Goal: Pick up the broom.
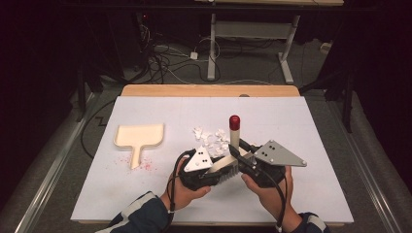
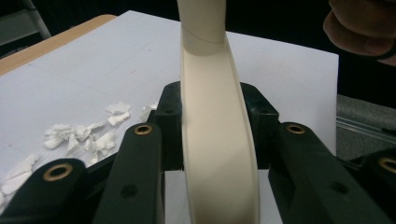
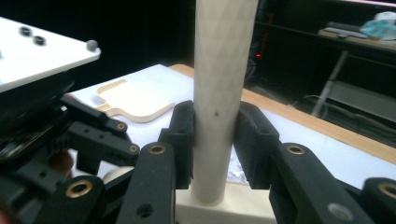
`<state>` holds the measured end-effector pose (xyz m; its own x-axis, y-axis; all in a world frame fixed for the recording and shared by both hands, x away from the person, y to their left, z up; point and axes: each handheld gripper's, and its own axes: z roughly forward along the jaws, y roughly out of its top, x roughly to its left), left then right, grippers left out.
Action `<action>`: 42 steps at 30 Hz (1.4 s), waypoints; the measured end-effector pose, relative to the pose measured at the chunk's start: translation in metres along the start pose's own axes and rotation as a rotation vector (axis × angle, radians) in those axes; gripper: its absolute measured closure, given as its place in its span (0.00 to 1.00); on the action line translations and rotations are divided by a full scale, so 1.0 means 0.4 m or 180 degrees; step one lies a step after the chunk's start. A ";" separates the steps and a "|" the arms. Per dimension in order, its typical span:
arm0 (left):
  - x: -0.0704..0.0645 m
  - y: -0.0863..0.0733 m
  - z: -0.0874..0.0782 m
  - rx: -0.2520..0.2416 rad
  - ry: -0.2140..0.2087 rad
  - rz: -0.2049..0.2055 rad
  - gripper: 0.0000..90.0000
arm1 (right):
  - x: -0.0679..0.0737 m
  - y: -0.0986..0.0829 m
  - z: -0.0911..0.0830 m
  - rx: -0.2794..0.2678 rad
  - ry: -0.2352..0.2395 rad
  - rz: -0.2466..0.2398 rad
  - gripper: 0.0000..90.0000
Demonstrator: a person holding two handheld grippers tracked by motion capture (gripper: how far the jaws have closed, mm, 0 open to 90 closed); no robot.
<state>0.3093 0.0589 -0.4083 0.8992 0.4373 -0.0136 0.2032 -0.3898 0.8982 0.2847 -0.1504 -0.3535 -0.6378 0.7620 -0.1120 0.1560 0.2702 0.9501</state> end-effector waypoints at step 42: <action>-0.003 -0.066 -0.129 0.0568 -0.0906 0.0700 0.73 | 0.033 -0.113 0.085 0.1159 0.2241 -0.1144 0.67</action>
<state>0.2831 0.1106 -0.4094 0.9951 0.0955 0.0267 0.0355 -0.5947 0.8032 0.2951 -0.1325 -0.4077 -0.9941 0.0858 -0.0668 0.0106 0.6877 0.7259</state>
